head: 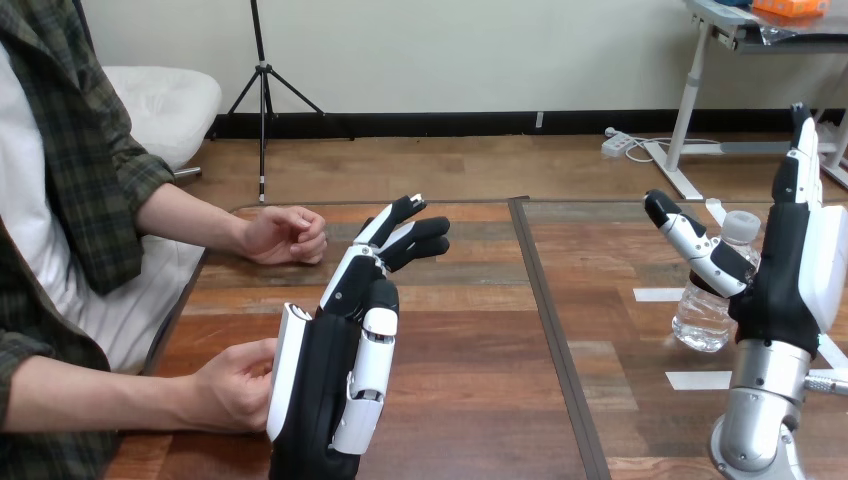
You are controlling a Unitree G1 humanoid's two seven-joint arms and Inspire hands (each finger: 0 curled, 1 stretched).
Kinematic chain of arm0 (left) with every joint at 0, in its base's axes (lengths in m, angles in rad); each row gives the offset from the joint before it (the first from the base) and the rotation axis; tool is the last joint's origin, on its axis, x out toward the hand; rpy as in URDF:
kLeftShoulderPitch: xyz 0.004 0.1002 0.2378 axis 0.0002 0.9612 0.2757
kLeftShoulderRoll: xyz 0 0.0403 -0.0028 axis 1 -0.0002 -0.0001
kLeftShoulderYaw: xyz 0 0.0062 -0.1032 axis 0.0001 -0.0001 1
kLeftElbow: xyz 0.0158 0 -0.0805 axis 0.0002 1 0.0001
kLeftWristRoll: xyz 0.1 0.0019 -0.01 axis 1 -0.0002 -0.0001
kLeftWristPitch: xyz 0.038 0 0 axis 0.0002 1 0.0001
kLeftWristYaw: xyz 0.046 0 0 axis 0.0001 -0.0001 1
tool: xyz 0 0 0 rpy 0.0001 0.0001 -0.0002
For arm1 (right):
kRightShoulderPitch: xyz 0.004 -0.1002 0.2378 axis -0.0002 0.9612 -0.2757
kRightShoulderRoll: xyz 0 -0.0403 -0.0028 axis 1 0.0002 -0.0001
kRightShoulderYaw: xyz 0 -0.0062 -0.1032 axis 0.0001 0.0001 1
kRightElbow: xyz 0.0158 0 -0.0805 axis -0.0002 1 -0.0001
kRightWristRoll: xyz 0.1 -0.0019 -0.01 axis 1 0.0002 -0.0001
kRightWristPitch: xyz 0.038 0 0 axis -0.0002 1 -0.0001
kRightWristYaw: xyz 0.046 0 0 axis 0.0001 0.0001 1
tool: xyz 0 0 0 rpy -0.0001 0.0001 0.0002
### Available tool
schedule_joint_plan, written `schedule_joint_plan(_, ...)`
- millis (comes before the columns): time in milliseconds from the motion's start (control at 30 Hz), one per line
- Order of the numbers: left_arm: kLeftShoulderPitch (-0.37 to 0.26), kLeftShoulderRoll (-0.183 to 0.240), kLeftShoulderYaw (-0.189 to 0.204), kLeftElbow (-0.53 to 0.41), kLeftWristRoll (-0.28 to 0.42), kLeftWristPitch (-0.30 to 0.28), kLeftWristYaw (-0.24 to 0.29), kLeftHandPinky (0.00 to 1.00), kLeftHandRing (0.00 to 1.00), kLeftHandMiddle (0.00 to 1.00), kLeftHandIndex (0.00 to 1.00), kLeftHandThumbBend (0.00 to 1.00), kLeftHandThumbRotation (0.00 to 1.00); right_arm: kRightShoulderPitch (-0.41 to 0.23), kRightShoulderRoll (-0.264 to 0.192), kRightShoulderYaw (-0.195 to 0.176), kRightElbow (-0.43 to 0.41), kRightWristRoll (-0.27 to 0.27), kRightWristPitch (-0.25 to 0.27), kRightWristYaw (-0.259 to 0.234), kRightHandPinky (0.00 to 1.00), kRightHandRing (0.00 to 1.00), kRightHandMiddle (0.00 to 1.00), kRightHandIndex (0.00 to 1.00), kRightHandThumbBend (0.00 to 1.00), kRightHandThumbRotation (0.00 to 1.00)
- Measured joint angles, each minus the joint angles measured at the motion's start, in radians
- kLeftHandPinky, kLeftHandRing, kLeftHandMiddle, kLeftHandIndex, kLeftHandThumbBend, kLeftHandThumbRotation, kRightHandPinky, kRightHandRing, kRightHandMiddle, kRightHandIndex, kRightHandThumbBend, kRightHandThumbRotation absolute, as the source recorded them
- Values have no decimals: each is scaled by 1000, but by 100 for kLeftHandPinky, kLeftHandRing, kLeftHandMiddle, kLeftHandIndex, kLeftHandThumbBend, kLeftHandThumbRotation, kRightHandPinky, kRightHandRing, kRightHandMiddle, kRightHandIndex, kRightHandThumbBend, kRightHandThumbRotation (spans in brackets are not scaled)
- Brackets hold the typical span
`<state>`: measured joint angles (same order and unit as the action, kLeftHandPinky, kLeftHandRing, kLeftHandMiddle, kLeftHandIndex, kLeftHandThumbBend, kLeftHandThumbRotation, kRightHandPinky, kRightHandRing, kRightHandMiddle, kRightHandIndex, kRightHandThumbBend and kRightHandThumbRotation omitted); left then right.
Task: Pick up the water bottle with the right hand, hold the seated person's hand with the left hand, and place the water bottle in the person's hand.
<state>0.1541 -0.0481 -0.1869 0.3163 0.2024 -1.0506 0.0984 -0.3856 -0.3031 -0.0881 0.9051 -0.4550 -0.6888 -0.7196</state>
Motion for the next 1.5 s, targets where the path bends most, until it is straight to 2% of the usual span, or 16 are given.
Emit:
schedule_joint_plan(533,0,0,0,6,-12,3,-14,100,77,80,85,0,100,-59,-22,0,141,67,-3,31,100,100,100,100,91,54)
schedule_joint_plan(1033,0,1,2,6,-33,6,-26,100,76,78,84,0,100,-94,-33,7,225,86,10,48,100,100,100,99,91,53)
schedule_joint_plan(1500,0,1,5,6,-49,6,-36,100,76,79,84,0,100,-117,-68,29,249,81,75,47,100,100,100,97,91,52)
